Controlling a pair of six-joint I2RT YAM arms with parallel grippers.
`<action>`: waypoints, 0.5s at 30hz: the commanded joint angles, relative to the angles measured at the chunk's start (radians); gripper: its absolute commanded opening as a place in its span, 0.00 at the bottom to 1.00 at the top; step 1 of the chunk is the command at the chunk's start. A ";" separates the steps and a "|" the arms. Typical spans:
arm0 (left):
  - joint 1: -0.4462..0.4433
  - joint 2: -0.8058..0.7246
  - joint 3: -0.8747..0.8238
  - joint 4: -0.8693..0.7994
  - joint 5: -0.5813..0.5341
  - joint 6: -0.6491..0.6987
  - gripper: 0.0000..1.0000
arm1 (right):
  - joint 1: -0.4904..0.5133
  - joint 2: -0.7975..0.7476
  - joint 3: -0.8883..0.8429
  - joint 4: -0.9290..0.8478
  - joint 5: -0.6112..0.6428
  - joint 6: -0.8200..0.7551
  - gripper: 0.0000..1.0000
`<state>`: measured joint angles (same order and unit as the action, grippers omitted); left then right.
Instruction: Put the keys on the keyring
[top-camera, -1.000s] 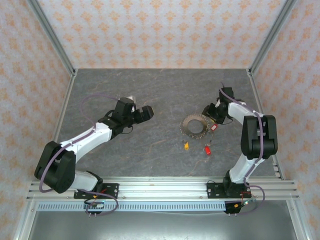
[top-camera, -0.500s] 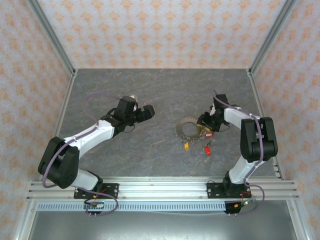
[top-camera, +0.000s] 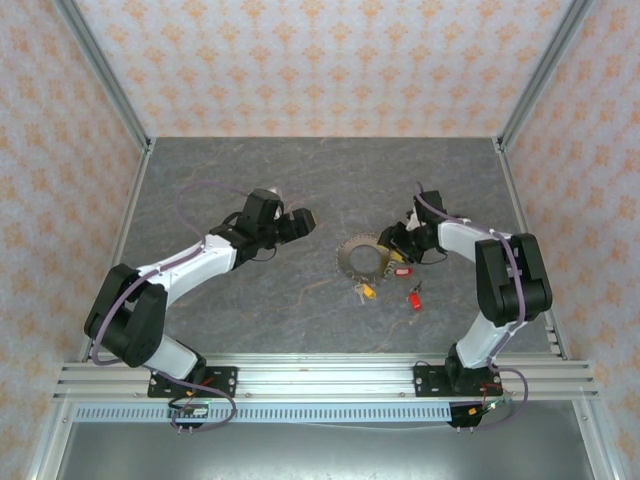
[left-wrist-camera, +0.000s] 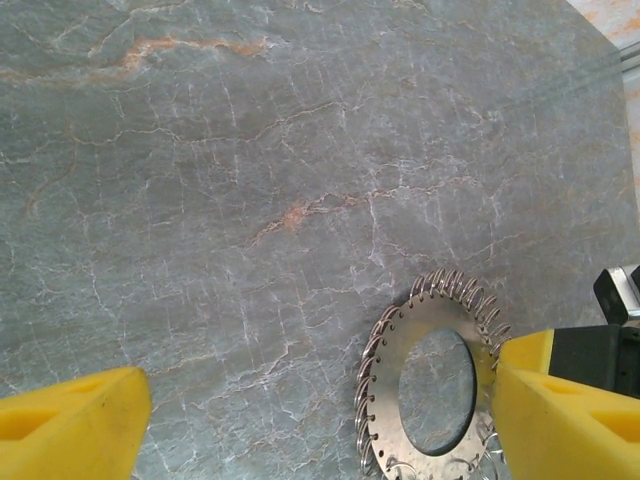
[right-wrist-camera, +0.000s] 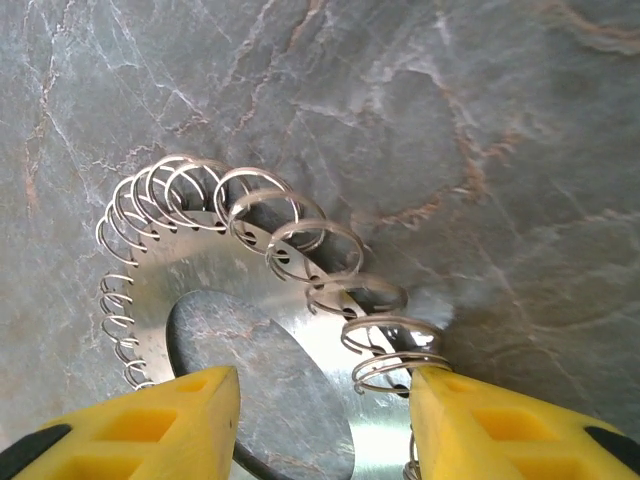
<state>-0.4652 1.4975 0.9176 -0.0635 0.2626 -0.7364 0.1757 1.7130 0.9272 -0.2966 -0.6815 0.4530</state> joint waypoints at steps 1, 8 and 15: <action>-0.015 0.007 0.021 -0.019 0.013 -0.024 0.88 | 0.031 0.048 0.057 0.030 -0.040 0.020 0.48; -0.034 0.079 0.059 -0.022 0.086 -0.016 0.77 | 0.077 0.037 0.113 -0.053 0.038 -0.032 0.49; -0.068 0.186 0.164 -0.051 0.125 0.012 0.69 | 0.029 -0.060 0.073 -0.123 0.155 -0.080 0.51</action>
<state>-0.5182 1.6585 1.0317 -0.0860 0.3573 -0.7467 0.2314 1.7081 1.0206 -0.3820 -0.5865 0.3988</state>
